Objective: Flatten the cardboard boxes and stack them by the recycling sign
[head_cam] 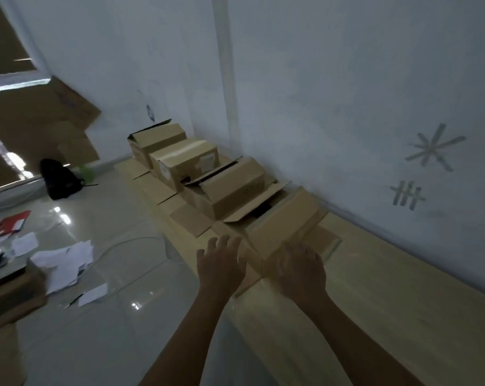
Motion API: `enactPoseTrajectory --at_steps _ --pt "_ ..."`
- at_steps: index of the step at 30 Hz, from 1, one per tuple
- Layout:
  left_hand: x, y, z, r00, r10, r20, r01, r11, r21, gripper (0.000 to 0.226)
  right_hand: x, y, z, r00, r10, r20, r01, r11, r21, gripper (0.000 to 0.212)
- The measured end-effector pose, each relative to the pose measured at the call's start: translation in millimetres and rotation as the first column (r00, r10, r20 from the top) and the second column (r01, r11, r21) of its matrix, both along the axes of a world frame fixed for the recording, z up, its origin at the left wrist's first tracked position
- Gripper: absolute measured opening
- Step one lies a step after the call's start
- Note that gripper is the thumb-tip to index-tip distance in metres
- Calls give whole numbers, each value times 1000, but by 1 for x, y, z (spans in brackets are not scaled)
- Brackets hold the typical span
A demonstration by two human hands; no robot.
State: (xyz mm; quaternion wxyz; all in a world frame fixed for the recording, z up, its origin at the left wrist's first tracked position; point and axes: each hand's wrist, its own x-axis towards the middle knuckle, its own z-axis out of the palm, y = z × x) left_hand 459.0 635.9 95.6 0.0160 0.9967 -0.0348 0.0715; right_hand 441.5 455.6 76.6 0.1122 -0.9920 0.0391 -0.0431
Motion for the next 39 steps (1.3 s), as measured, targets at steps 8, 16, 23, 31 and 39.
enactPoseTrajectory --at_steps 8,16,23,31,39 --pt "210 36 -46 957 -286 -48 279 952 -125 60 164 44 -28 956 -238 -171 244 970 11 53" --pt "288 19 -93 883 -437 -170 408 895 -178 58 230 76 -46 860 -397 -319 428 904 28 58" --pt "288 -1 -124 759 -398 -515 150 877 -456 113 208 68 -64 809 -510 -294 583 760 288 56" --pt "246 -48 -98 502 -685 -528 87 648 -757 89 124 -5 -37 674 -712 -196 711 554 433 51" --pt "291 -31 -59 670 -698 -251 392 620 -679 29 39 -72 -45 487 -856 -175 835 397 381 39"
